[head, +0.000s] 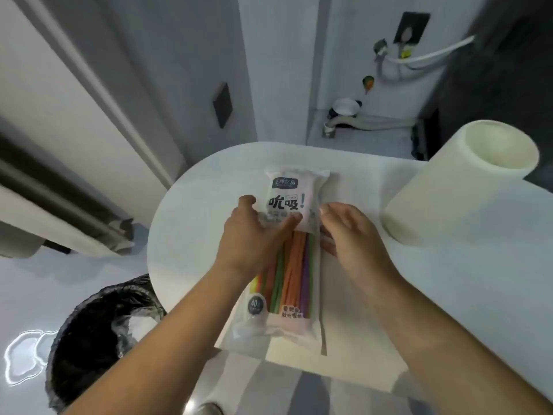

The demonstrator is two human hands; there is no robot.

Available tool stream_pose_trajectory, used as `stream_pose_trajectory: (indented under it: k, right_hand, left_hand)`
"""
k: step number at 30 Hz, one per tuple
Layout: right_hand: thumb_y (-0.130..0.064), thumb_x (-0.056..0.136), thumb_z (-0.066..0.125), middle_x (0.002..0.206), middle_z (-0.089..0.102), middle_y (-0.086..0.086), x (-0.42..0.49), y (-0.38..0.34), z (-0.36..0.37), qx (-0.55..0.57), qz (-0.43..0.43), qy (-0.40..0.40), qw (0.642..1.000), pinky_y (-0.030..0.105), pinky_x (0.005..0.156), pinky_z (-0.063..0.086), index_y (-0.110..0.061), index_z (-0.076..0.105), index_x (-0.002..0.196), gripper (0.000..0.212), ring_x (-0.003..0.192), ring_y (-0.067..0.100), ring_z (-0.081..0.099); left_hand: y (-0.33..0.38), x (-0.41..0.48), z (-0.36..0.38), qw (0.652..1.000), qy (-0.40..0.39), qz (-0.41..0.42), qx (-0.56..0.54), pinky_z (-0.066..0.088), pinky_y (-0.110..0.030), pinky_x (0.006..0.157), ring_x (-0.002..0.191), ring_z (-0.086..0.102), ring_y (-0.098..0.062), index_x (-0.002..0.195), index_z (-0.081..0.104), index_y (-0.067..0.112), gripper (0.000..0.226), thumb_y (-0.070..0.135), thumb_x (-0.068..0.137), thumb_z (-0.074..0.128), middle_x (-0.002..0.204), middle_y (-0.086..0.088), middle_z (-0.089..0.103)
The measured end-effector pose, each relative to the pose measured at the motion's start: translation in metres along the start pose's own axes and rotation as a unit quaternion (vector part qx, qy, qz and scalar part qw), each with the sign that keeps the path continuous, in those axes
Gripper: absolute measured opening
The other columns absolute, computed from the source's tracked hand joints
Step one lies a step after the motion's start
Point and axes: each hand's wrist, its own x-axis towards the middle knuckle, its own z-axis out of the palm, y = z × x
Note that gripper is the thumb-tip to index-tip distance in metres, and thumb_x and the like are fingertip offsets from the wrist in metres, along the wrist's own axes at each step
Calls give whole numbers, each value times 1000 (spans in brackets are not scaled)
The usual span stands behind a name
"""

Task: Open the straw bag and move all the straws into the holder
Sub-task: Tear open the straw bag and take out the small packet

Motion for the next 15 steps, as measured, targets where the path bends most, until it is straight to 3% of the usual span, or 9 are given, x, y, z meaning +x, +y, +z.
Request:
stream_pose_trajectory:
  k: [3, 5, 7, 10, 12, 14, 15]
  right_hand:
    - [-70, 71, 57, 111, 74, -8, 8, 7, 2, 29, -16, -24, 999, 49, 99, 52, -38, 69, 105, 48, 107, 15, 69]
    - [-60, 88, 52, 94, 77, -13, 11, 7, -2, 43, -35, -55, 997, 47, 93, 55, -44, 73, 82, 27, 96, 14, 72]
    - [-47, 102, 45, 79, 77, -16, 11, 9, -8, 57, -39, -86, 994, 42, 83, 59, -45, 76, 72, 43, 83, 13, 74]
    - [-50, 101, 46, 95, 79, -5, 10, 11, -13, 66, -55, -93, 992, 40, 75, 59, -34, 74, 102, 33, 87, 15, 76]
    - [-62, 88, 55, 113, 76, 0, 6, 7, -16, 78, -76, -73, 991, 42, 76, 61, -32, 63, 126, 49, 94, 20, 75]
    - [-66, 80, 59, 118, 73, 2, 1, 4, -22, 97, -92, -64, 989, 42, 73, 61, -31, 57, 135, 65, 95, 22, 75]
    - [-63, 85, 59, 115, 74, 2, -4, 1, -26, 103, -108, -64, 987, 40, 71, 60, -29, 59, 132, 58, 92, 22, 76]
  left_hand:
    - [-4, 9, 4, 1000, -1, -2, -31, 57, -43, 97, 107, 68, -21, 154, 36, 16, 97, 66, 80, 77, 105, 9, 62]
    - [-1, 9, 5, 998, 2, 7, -65, 58, -39, 93, 102, 69, -16, 150, 38, 19, 96, 68, 78, 78, 102, 11, 62]
    - [-2, 8, 8, 996, -1, 20, -88, 57, -32, 83, 97, 66, -9, 147, 37, 22, 94, 71, 77, 77, 104, 13, 60]
    - [2, 0, 10, 992, 4, 59, -109, 49, -21, 71, 96, 62, -2, 147, 36, 24, 89, 68, 81, 75, 116, 8, 61]
    - [8, -7, 12, 986, 15, 94, -135, 50, -22, 73, 98, 66, -6, 147, 37, 25, 83, 64, 84, 75, 121, 5, 63]
    - [15, -18, 13, 980, 9, 128, -152, 54, -25, 78, 97, 70, -6, 146, 38, 27, 76, 61, 88, 73, 111, 14, 64]
    - [18, -25, 14, 978, 3, 147, -149, 55, -24, 79, 95, 70, -5, 144, 39, 29, 71, 61, 89, 71, 105, 19, 63]
